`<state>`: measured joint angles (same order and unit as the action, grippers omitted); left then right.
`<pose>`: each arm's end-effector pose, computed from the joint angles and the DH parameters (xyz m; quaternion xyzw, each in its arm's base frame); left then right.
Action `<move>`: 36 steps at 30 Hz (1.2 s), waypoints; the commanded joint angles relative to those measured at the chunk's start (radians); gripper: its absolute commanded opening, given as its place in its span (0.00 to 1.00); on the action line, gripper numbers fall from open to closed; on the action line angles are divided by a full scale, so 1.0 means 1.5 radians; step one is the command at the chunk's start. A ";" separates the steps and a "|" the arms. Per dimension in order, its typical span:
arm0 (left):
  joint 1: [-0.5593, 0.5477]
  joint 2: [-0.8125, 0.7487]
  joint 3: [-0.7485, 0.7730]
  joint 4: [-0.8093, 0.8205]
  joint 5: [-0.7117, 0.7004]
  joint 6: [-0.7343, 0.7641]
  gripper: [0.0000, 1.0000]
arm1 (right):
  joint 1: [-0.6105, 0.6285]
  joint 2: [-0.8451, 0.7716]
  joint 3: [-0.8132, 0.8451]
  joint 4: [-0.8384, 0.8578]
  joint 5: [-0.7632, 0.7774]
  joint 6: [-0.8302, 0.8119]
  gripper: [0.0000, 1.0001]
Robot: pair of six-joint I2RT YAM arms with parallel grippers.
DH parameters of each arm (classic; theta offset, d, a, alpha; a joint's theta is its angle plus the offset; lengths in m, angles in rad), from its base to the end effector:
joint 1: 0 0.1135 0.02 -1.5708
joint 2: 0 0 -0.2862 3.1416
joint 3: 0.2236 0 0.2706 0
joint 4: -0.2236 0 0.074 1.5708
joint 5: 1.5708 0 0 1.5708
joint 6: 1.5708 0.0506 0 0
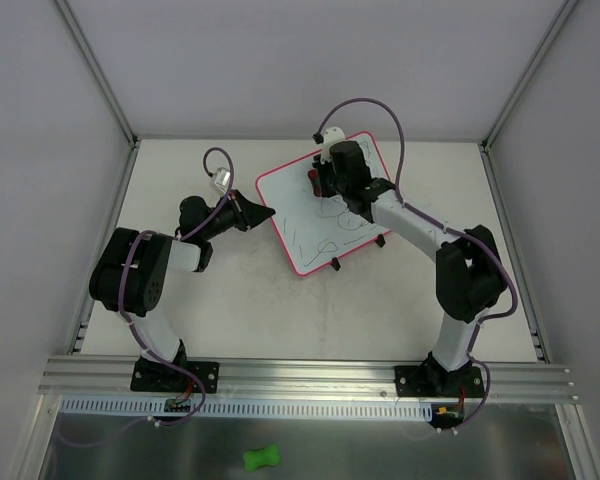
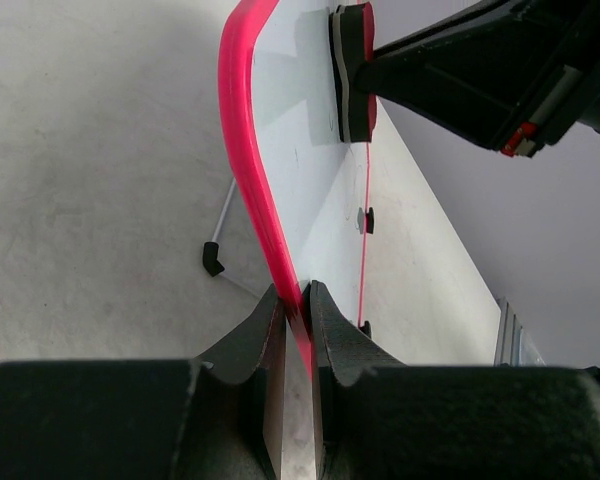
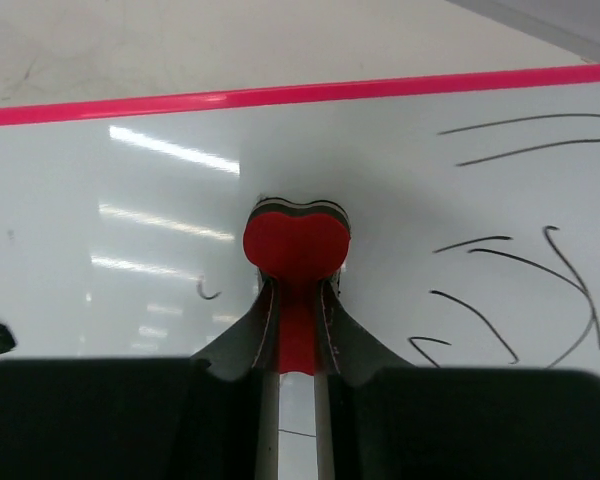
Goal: Erase the whiteboard
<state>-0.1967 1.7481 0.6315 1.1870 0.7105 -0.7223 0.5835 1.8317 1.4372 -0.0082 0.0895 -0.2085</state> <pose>0.3390 -0.1012 0.1923 0.0797 0.6834 -0.5167 0.5096 0.3988 0.2579 0.2952 -0.2987 0.7784 0.0660 0.5482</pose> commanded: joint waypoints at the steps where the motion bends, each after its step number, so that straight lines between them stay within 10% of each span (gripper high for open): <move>1: -0.016 -0.011 0.015 0.033 0.039 0.051 0.00 | 0.050 0.018 -0.002 0.000 -0.048 -0.011 0.00; 36: -0.024 -0.026 0.018 0.004 0.033 0.075 0.00 | 0.135 0.076 0.124 -0.097 0.043 -0.063 0.00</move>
<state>-0.2012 1.7386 0.6357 1.1660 0.7048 -0.7006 0.8154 1.9701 1.6913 -0.1223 0.0673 -0.3382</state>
